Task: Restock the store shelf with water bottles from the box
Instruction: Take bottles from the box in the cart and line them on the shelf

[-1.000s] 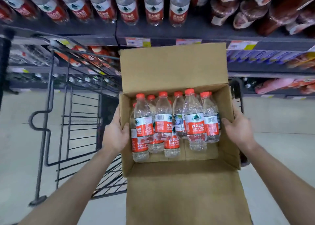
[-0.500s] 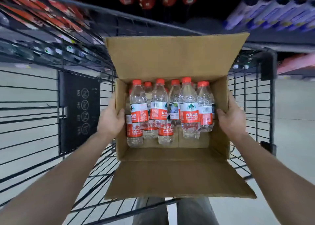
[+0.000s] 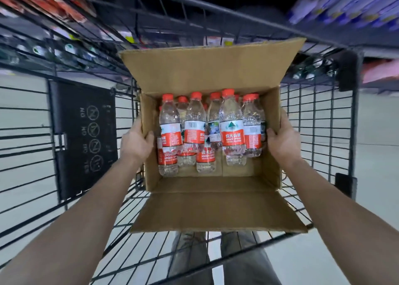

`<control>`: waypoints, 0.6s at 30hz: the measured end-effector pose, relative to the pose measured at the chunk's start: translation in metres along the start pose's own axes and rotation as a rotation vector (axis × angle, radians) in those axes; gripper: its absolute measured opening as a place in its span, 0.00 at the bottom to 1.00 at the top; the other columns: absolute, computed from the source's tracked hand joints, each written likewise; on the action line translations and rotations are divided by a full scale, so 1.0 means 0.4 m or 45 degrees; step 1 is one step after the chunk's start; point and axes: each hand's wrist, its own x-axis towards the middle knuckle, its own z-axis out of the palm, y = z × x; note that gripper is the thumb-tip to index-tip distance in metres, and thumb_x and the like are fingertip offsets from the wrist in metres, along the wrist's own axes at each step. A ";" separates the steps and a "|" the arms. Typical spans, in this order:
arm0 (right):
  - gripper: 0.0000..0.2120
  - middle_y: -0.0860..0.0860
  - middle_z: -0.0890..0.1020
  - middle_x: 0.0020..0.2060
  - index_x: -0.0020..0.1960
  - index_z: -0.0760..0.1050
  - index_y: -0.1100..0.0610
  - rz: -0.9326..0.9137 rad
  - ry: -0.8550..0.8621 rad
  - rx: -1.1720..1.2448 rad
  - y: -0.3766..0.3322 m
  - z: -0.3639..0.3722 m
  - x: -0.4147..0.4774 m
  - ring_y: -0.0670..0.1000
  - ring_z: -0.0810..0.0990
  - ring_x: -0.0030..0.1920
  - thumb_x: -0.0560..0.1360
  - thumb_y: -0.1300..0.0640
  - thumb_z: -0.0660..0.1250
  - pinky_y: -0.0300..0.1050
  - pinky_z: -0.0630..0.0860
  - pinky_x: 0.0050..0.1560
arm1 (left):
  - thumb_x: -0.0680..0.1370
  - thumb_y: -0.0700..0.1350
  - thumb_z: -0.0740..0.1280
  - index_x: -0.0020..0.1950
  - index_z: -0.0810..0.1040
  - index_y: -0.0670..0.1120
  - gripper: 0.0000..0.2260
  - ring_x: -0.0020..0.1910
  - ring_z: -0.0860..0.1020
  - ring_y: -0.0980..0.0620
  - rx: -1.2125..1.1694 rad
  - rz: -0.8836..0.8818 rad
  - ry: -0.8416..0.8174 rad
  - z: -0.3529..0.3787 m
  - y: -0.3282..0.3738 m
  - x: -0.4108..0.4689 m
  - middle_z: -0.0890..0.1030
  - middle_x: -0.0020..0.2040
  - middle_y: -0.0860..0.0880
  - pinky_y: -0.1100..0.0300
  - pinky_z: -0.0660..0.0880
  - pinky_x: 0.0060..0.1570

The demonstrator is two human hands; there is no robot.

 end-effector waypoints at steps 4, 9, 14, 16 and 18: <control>0.26 0.55 0.81 0.62 0.77 0.66 0.56 -0.208 0.311 0.170 -0.055 -0.046 -0.031 0.54 0.80 0.59 0.81 0.59 0.66 0.48 0.77 0.60 | 0.78 0.43 0.69 0.78 0.67 0.44 0.28 0.66 0.76 0.34 -0.011 -0.206 0.128 -0.031 0.080 -0.034 0.74 0.69 0.35 0.47 0.74 0.64; 0.21 0.54 0.82 0.54 0.70 0.73 0.56 -0.226 0.095 0.129 -0.144 -0.025 -0.022 0.54 0.81 0.53 0.78 0.57 0.70 0.52 0.79 0.57 | 0.80 0.47 0.70 0.68 0.75 0.45 0.17 0.57 0.77 0.49 -0.263 0.251 0.219 0.024 0.286 -0.142 0.78 0.60 0.46 0.56 0.74 0.59; 0.25 0.61 0.82 0.56 0.65 0.73 0.63 0.086 -0.181 -0.018 -0.165 0.016 0.033 0.62 0.80 0.58 0.75 0.50 0.72 0.46 0.72 0.48 | 0.80 0.58 0.70 0.77 0.67 0.44 0.31 0.54 0.78 0.50 -0.374 0.188 -0.220 0.134 0.418 -0.163 0.79 0.61 0.48 0.57 0.74 0.55; 0.23 0.60 0.83 0.54 0.63 0.75 0.63 0.169 -0.253 0.019 -0.164 0.019 0.057 0.62 0.81 0.55 0.75 0.48 0.71 0.45 0.70 0.44 | 0.80 0.59 0.70 0.78 0.65 0.42 0.34 0.59 0.78 0.46 -0.339 0.134 -0.250 0.160 0.442 -0.152 0.77 0.64 0.46 0.58 0.72 0.55; 0.20 0.59 0.83 0.51 0.60 0.78 0.63 0.162 -0.364 -0.012 -0.166 0.020 0.079 0.61 0.81 0.52 0.75 0.49 0.71 0.45 0.70 0.44 | 0.79 0.61 0.70 0.76 0.65 0.41 0.35 0.64 0.77 0.42 -0.251 0.090 -0.286 0.181 0.455 -0.138 0.72 0.71 0.41 0.55 0.74 0.55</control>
